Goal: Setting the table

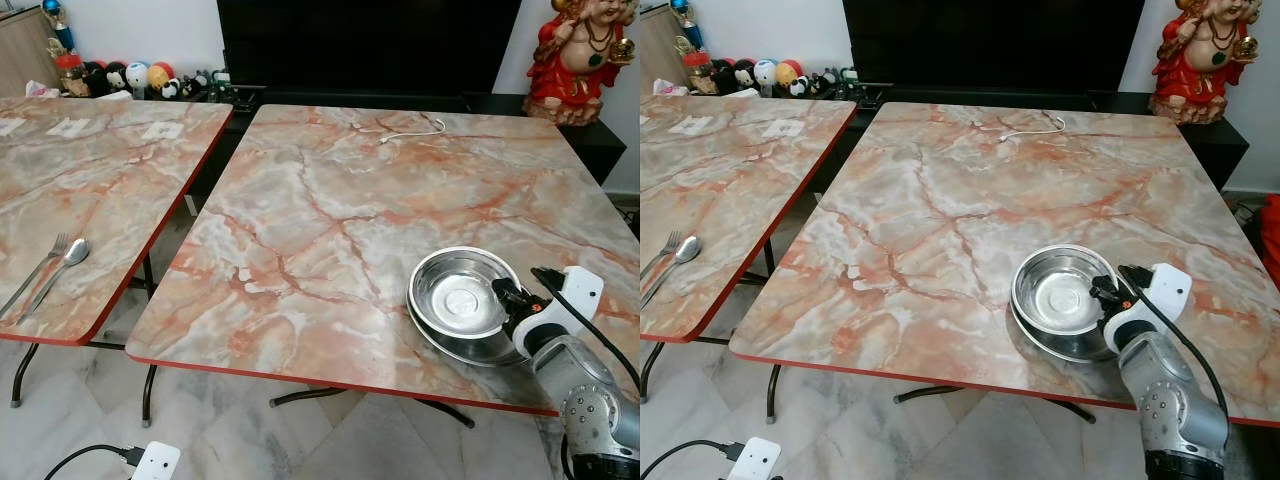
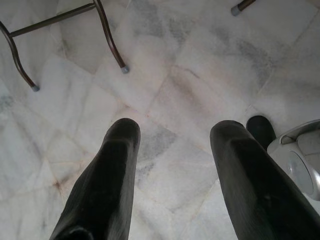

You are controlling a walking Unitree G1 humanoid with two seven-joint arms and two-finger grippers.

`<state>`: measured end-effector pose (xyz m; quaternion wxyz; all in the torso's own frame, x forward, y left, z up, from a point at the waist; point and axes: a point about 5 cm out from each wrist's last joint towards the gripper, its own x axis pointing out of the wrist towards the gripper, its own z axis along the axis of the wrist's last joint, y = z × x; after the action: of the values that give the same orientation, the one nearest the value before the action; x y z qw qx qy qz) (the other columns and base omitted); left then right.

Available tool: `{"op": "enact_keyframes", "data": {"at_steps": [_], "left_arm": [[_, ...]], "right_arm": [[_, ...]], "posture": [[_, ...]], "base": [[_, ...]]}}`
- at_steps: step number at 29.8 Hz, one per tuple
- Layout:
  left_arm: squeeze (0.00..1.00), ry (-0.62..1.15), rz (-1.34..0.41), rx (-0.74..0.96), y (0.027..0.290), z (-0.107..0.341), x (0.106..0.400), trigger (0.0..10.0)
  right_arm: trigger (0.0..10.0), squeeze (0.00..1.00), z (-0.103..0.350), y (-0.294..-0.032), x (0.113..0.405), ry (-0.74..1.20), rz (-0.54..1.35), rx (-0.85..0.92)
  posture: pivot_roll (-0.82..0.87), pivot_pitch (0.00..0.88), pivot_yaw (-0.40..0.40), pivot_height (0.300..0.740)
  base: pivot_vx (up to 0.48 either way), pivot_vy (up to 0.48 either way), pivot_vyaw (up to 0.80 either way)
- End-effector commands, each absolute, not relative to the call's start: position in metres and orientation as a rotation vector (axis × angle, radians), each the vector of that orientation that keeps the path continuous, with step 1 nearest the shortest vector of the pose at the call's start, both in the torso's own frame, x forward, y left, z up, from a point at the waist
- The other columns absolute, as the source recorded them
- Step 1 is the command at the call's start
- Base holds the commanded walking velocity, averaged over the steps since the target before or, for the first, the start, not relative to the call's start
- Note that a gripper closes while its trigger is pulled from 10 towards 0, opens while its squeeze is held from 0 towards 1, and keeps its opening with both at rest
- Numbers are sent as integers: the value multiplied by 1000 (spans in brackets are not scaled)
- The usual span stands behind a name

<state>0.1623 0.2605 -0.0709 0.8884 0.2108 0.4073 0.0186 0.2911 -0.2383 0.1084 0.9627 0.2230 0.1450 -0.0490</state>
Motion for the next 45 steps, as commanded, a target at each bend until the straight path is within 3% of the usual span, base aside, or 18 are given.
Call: {"op": "enact_keyframes", "data": {"at_steps": [1, 30, 32, 33, 39, 40, 41, 45], "left_arm": [[0, 846, 51, 442, 266, -69, 162, 10000], [0, 858, 49, 451, 269, -69, 159, 10000], [0, 859, 49, 451, 269, -70, 159, 10000], [0, 860, 50, 451, 269, -70, 159, 10000], [0, 858, 50, 452, 268, -69, 160, 10000], [0, 857, 49, 452, 268, -69, 160, 10000], [0, 857, 49, 452, 268, -69, 160, 10000], [0, 855, 49, 451, 268, -70, 160, 10000]], "right_arm": [[10000, 490, 107, -238, 291, 305, -94, 441], [10000, 467, 104, -254, 288, 300, -167, 419], [10000, 502, 104, -253, 288, 301, -162, 421], [10000, 635, 104, -253, 288, 302, -158, 420], [10000, 631, 103, -252, 288, 304, -157, 419], [10000, 757, 103, -252, 288, 303, -157, 418], [10000, 949, 103, -252, 288, 303, -157, 418], [10000, 929, 102, -254, 288, 305, -164, 412]], "posture": [[106, 36, -9, 740], [108, 37, -1, 740], [108, 37, -1, 740], [108, 37, -1, 740], [112, 37, 0, 740], [112, 37, 0, 740], [112, 37, 0, 740], [110, 37, -2, 740]], "base": [[0, 0, 0], [0, 0, 0], [0, 0, 0], [0, 0, 0], [0, 0, 0], [0, 0, 0], [0, 0, 0], [0, 0, 0]]}}
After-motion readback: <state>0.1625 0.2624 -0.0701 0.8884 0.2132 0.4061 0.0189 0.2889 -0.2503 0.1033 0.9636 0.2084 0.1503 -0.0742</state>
